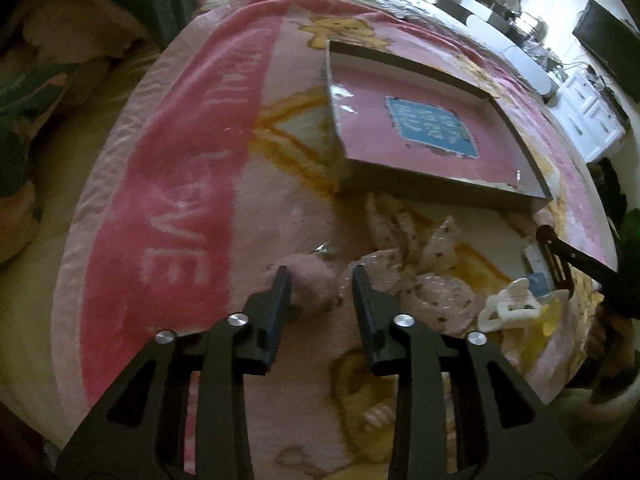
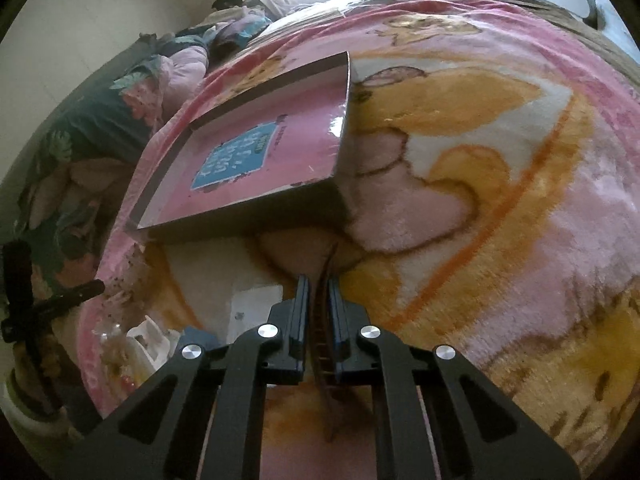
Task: Organize jewelry
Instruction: 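Close left tool on the pompom clip while right tool closes on the claw clip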
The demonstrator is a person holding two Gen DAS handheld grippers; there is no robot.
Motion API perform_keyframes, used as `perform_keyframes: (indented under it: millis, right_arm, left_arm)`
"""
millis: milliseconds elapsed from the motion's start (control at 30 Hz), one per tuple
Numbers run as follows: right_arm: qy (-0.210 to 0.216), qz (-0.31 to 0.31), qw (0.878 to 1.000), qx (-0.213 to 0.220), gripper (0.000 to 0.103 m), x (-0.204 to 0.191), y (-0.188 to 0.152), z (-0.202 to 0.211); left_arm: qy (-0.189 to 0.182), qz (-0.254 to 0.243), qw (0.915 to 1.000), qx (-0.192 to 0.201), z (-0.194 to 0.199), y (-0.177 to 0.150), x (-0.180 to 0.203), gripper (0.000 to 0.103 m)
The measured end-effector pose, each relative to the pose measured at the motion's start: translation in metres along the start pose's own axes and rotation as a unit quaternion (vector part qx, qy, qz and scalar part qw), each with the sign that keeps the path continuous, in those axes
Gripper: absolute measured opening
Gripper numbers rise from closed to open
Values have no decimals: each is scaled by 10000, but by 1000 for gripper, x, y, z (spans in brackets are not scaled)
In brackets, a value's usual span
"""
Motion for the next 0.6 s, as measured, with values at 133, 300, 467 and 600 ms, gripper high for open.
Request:
perform_keyframes:
  millis: [133, 300, 467, 600]
  right_arm:
    - [-126, 85, 9998, -107, 13, -1, -5, -5]
    - [-324, 295, 9989, -171, 17, -7, -10, -12]
    - [-393, 321, 9987, -42, 11, -4, -10, -9]
    - [-422, 309, 9986, 1, 11, 1, -13, -3]
  left_arm:
    - [150, 46, 9998, -109, -5, -6, -11, 34]
    - [126, 99, 9995, -266, -18, -12, -21, 34]
    - [-148, 235, 9995, -141, -22, -4, -24, 29]
    - [-597, 404, 9974, -40, -17, 4, -24, 29]
Point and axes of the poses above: each gripper's, at about its wrist camera, not at the fingertips, and z roughly against the way its jaws point, x to its right, y to its top, the point moved 7 cm from there along -z, roughly the way its jaws point, and after that the axes turned 15 degrees about -y, right-handed, at the moved point
